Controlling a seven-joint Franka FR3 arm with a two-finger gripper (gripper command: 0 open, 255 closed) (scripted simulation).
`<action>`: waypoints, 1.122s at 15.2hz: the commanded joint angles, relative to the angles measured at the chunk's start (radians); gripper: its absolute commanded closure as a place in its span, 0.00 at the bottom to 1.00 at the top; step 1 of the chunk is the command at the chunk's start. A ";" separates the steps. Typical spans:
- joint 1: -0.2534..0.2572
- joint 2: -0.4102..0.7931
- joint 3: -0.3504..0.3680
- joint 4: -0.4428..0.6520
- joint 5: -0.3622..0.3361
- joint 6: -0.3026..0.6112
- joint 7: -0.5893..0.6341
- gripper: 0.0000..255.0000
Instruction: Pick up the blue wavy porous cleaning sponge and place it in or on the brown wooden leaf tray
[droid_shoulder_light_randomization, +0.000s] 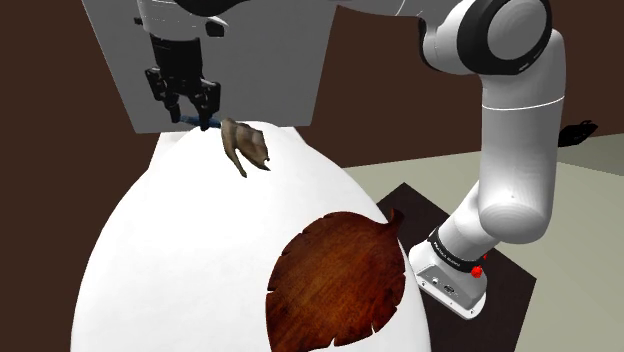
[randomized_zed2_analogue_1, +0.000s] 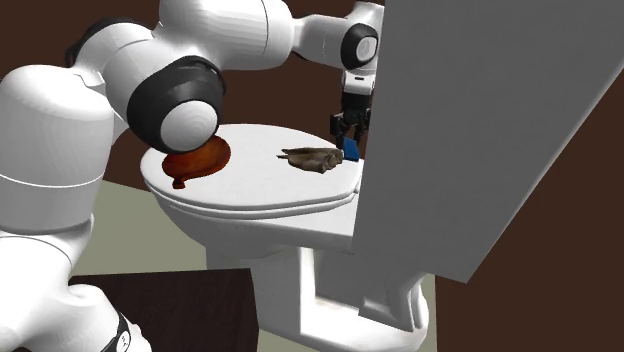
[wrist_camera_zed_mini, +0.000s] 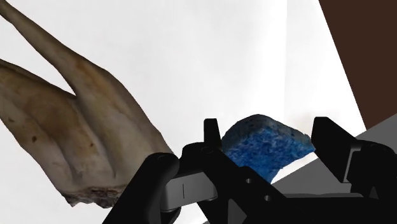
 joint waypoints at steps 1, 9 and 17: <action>0.004 -0.002 0.001 0.024 0.001 -0.025 -0.001 1.00; 0.038 0.015 0.000 0.165 -0.004 -0.145 -0.003 1.00; 0.019 -0.065 0.024 0.118 0.029 -0.173 0.014 1.00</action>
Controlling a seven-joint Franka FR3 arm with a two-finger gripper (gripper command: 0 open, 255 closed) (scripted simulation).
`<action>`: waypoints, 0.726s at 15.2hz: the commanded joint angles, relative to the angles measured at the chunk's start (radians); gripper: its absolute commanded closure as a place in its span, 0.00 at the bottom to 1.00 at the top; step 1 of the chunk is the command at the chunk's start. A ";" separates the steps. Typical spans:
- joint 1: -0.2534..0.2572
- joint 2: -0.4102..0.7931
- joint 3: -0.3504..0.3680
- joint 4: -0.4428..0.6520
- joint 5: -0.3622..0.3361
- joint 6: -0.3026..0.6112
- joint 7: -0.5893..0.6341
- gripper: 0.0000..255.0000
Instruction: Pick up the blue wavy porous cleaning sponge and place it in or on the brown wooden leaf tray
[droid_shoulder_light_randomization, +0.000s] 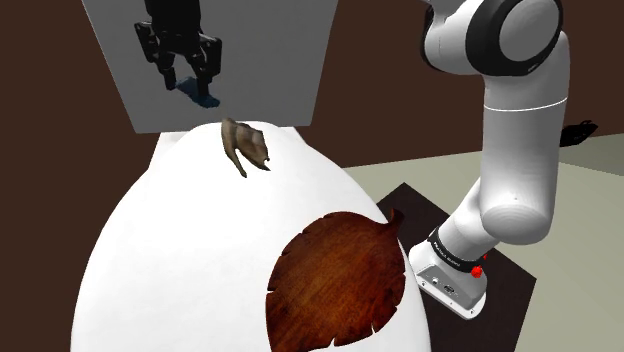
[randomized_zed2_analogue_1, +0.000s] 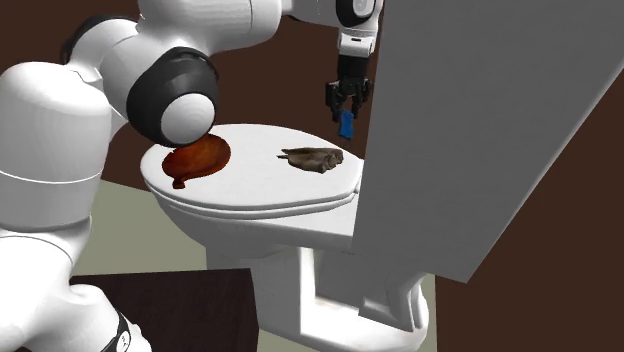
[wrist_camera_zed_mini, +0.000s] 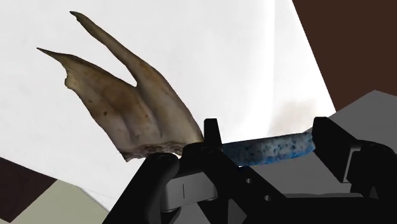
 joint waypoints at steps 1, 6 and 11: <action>-0.048 -0.096 0.025 -0.145 0.044 0.053 0.014 1.00; -0.130 -0.318 0.074 -0.434 0.169 0.154 0.024 1.00; -0.164 -0.528 0.098 -0.644 0.308 0.206 0.008 1.00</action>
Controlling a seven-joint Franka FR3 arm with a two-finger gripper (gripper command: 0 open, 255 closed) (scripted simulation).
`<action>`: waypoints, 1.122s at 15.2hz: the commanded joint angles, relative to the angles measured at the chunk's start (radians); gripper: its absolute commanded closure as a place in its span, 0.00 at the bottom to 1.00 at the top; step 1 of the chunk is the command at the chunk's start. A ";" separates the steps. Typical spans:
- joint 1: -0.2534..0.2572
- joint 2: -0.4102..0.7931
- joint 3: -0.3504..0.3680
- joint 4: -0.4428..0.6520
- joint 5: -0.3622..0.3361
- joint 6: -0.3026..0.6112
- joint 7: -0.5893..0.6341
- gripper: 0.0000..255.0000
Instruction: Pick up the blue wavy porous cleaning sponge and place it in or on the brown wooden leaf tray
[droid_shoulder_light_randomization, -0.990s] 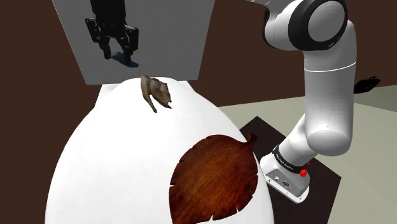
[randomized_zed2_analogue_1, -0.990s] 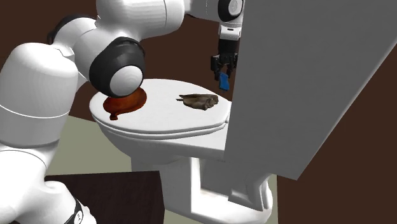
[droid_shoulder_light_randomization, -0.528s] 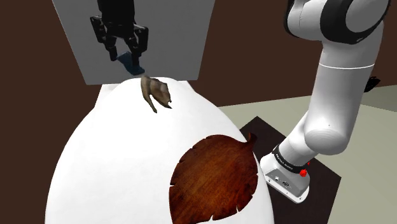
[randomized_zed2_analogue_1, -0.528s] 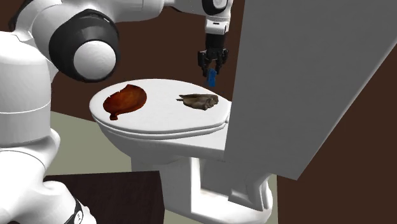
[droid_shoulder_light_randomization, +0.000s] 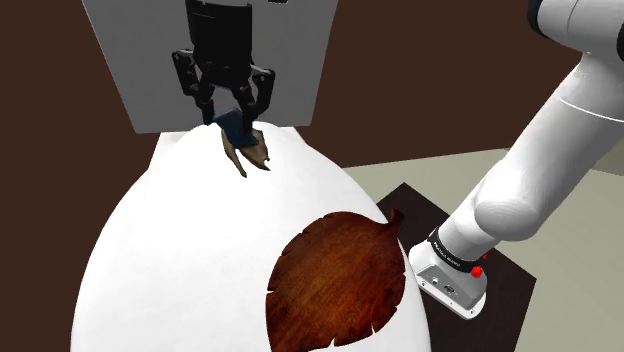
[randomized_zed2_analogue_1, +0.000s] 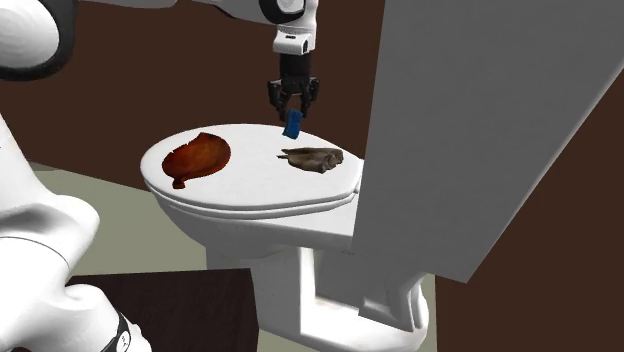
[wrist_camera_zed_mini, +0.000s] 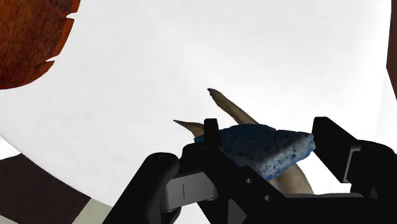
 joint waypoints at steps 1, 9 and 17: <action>-0.011 -0.100 0.005 -0.095 0.068 0.020 -0.014 1.00; 0.053 -0.401 -0.014 -0.322 0.270 0.015 -0.029 1.00; 0.177 -0.642 -0.029 -0.467 0.415 -0.041 0.025 1.00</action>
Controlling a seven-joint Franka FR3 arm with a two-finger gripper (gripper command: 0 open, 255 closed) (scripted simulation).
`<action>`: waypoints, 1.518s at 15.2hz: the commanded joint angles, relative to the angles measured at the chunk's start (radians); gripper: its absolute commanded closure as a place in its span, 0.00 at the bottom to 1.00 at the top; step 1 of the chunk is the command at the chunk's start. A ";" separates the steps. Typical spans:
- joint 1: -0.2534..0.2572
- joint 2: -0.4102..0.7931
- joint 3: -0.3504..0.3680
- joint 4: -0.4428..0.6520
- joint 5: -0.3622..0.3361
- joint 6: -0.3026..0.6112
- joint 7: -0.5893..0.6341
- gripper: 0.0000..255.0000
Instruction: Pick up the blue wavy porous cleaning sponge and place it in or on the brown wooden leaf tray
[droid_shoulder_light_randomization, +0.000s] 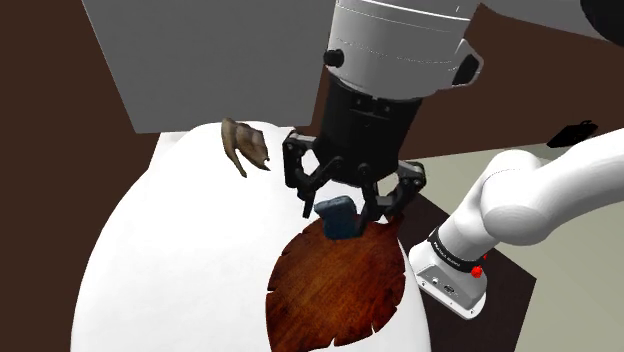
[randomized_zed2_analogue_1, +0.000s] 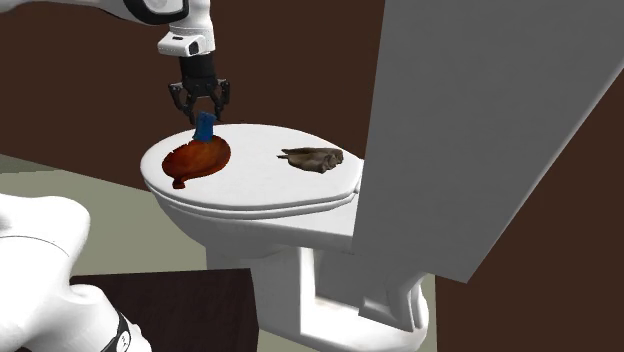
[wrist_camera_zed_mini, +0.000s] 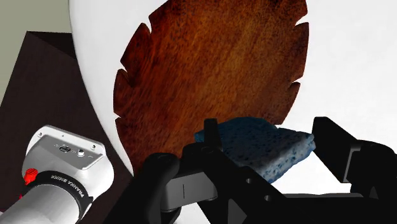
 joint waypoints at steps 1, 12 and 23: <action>0.029 -0.047 -0.001 -0.018 0.028 -0.021 0.021 1.00; 0.059 -0.082 0.044 -0.160 0.080 0.094 0.017 1.00; 0.058 -0.077 0.072 -0.213 0.097 0.156 0.007 1.00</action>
